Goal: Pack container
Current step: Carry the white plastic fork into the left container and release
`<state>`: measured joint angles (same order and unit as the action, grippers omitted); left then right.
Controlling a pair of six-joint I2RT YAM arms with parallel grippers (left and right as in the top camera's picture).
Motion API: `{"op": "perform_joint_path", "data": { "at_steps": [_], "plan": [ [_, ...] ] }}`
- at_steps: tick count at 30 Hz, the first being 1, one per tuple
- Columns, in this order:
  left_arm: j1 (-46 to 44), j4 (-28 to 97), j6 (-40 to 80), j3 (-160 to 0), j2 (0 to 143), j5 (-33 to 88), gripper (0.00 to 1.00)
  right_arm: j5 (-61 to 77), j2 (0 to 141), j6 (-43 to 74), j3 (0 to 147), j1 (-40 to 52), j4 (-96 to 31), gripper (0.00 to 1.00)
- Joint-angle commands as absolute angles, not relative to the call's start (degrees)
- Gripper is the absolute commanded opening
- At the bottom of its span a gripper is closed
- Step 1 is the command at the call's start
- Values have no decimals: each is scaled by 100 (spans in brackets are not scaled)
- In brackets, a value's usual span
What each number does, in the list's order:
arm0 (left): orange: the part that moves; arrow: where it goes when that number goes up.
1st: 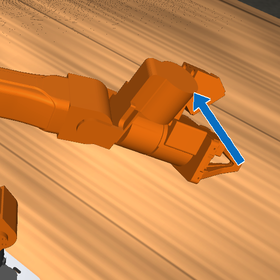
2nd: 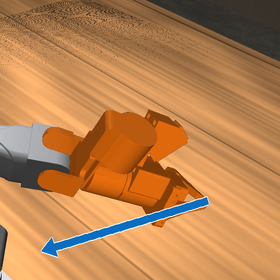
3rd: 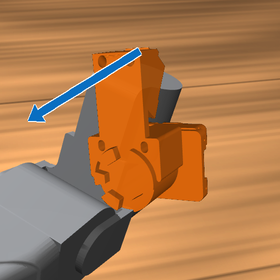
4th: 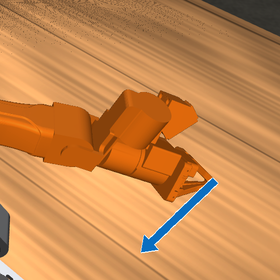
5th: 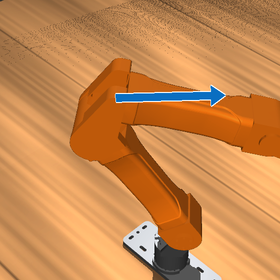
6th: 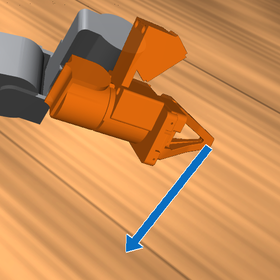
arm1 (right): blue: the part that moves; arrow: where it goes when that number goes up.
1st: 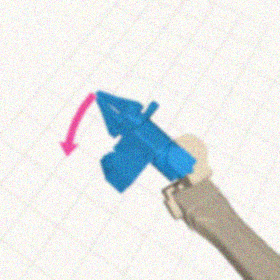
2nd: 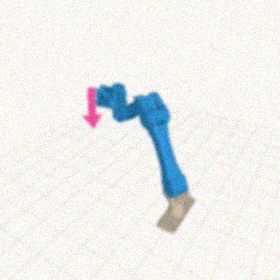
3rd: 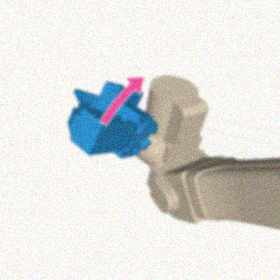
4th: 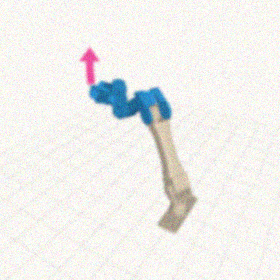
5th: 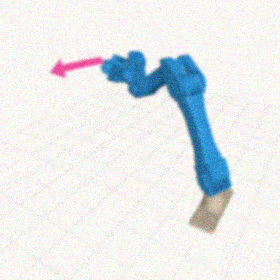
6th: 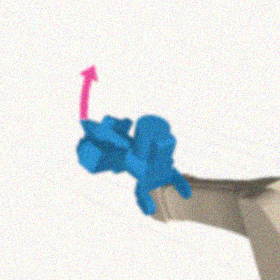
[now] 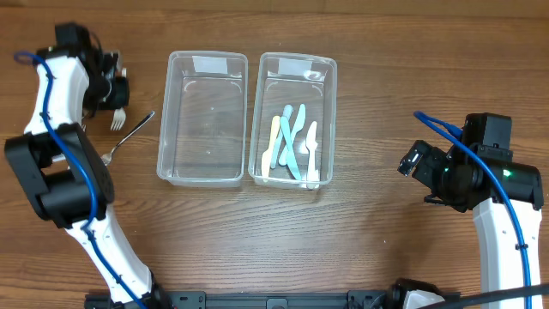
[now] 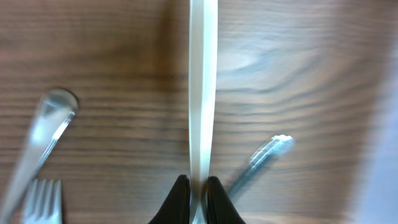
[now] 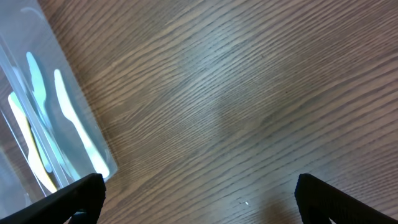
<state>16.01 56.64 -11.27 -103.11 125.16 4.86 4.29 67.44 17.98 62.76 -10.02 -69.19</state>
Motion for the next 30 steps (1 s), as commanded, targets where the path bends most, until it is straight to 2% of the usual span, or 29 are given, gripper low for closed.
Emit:
{"op": "perform_joint_path", "data": {
  "at_steps": [1,6,12,23,24,25,26,28,29,30],
  "plan": [
    [947,6139,-550,-11030,11218,600,4,462,6661,1774,6298,-969,-6888,100],
    [-150,6803,353,-11037,10436,600,4,467,6661,1776,6298,-969,-6882,100],
    [-1131,6971,1243,-10584,10663,412,4,489,6661,1778,6298,-969,-6888,100],
    [-1306,6818,1372,-9865,11705,412,4,526,6661,1776,6298,-969,-6930,100],
    [-1306,6792,1337,-9867,11712,412,7,526,6661,1776,6298,-969,-6934,100],
    [-1306,6766,1288,-9880,11710,414,27,526,6661,1776,6298,-969,-6934,100],
    [-1306,6768,1219,-9935,11710,414,42,526,6661,1776,6298,-969,-6932,100],
    [-1306,6831,1090,-10060,11697,414,43,526,6661,1776,6298,-969,-6934,100],
    [-1304,6928,937,-10235,11666,408,52,526,6661,1776,6298,-969,-6936,100],
    [-1299,6997,834,-10379,11625,403,53,526,6661,1776,6298,-969,-6936,100]
  ]
}}
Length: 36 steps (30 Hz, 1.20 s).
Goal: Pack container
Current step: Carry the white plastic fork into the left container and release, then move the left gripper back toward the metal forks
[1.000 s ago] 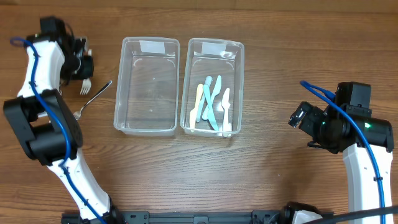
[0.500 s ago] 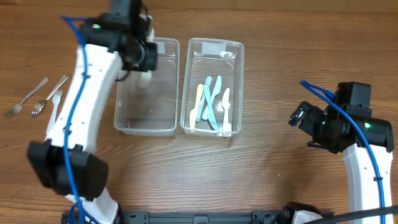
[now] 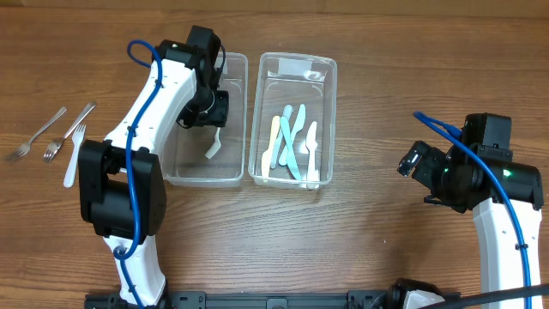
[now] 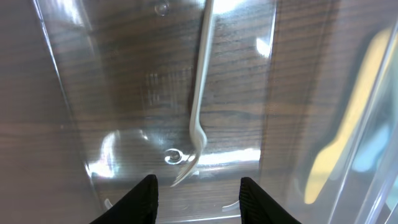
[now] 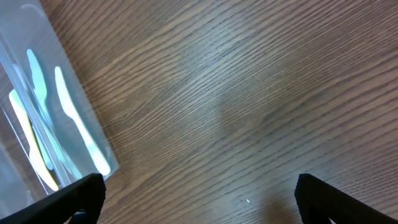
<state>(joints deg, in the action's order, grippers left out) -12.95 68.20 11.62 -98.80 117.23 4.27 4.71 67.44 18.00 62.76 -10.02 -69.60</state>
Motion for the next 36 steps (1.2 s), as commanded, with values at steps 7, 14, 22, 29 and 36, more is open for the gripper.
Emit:
{"op": "perform_joint_path", "data": {
  "at_steps": [7,14,22,29,36],
  "plan": [
    [-744,7828,-150,-11531,10604,-510,73,523,6661,1774,6298,-969,-6945,100],
    [838,8366,-1540,-11439,9915,-473,82,521,6681,1772,6298,-969,-6901,100],
    [1636,6608,-2600,-9273,10125,-443,99,521,6923,1772,6298,-969,-6901,100],
    [1658,5555,-3756,-8534,11059,154,100,502,6956,1774,6298,-969,-6901,100],
    [1660,5284,-3881,-8534,12066,357,99,460,6956,1774,6298,-969,-6899,100]
  ]
}}
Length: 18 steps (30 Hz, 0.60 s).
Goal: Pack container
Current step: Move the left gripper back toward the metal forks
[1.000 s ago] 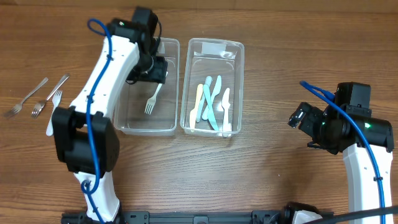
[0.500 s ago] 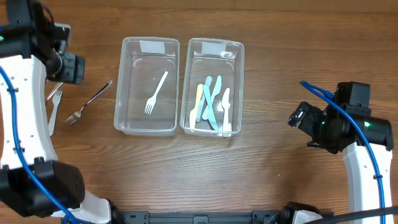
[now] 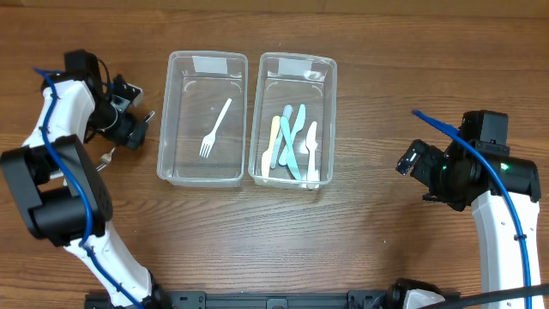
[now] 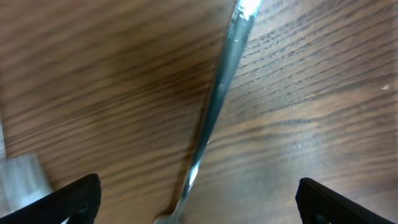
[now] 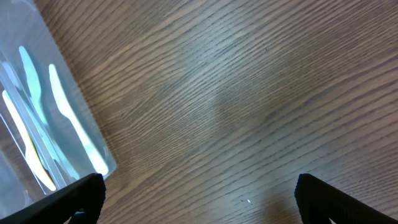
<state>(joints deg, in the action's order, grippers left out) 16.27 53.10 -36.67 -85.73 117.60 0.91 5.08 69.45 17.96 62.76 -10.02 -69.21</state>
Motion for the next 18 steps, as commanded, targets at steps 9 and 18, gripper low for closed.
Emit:
{"op": "perform_joint_path", "data": {
  "at_steps": [9,18],
  "plan": [
    [1660,5378,-3726,-8532,12514,449,82,458,6956,1774,6298,-969,-6879,100],
    [1660,5544,-3704,-8532,12514,436,16,458,6956,1772,6298,-972,-6864,100]
  ]
}}
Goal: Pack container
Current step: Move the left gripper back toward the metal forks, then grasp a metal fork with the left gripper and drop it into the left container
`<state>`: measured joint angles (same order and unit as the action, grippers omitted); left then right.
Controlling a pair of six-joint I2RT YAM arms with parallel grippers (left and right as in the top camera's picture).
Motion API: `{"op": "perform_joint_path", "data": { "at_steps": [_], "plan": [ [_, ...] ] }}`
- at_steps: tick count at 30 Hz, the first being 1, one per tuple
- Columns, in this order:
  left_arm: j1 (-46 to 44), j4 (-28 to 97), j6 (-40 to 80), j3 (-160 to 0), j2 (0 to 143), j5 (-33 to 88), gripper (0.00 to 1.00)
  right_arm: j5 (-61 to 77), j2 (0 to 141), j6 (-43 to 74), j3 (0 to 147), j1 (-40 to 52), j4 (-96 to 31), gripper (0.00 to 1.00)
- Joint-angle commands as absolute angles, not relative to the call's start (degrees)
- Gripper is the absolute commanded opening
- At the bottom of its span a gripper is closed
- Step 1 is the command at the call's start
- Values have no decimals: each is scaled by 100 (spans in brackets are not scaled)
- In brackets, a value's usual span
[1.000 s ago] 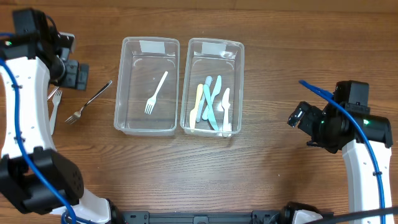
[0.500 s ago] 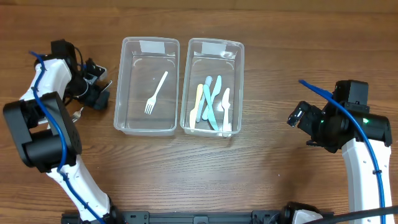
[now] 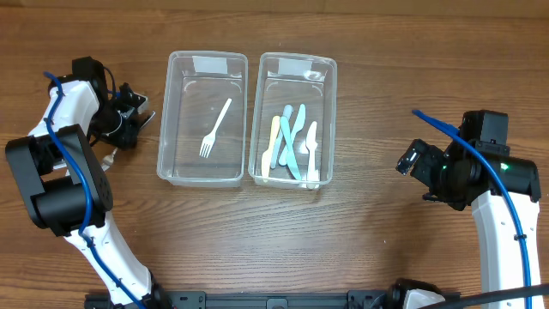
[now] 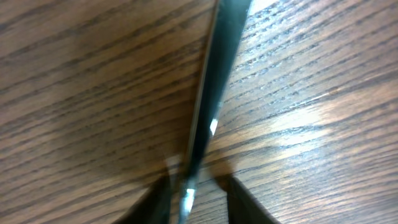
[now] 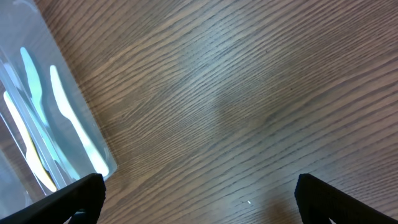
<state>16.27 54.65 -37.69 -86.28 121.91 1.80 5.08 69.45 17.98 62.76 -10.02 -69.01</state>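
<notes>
A white plastic fork [image 3: 214, 127] lies in the left clear container [image 3: 165, 129]. Several pastel plastic knives [image 3: 292, 142] lie in the right clear container [image 3: 329, 120]; they also show in the right wrist view as knives [image 5: 69, 121]. Left of the containers my left gripper [image 3: 129, 116] is low over the table. In its wrist view a metal utensil handle [image 4: 214, 81] runs between the jaws of the left gripper [image 4: 196, 200], which stand narrowed on either side of it with small gaps. My right gripper [image 5: 199, 199] is open over bare wood at the right, holding nothing.
The wooden table [image 3: 377, 232] carries both containers side by side at the middle back. A bit of metal cutlery [image 3: 108, 157] shows just under the left arm. The right arm [image 3: 480, 180] stands at the right edge.
My left gripper has come down closer to the metal handle and its jaws have narrowed from wide open to close on either side of it. The right arm has not moved.
My left gripper was shut on a white plastic handle over the table at the left. Then it was open over the left container with the white fork inside. Then it was wide open above a metal handle left of the containers, and now straddles it closely.
</notes>
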Motion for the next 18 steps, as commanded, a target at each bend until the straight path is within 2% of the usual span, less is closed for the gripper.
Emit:
{"op": "perform_joint_path", "data": {
  "at_steps": [1,3,6,11,18],
  "plan": [
    [1660,5542,-3706,-8532,12514,436,15,458,6956,1772,6298,-972,-6862,100],
    [1660,5527,-3704,-8532,12514,436,13,458,6956,1772,6298,-972,-6862,100],
    [1660,5492,-3647,-8534,12514,436,4,458,6956,1772,6298,-972,-6862,100],
    [1658,5568,-3315,-8792,12449,429,4,458,6956,1772,6298,-972,-6860,100],
    [1509,6665,-2655,-10116,11806,451,4,458,6956,1772,6298,-972,-6862,100]
  ]
}}
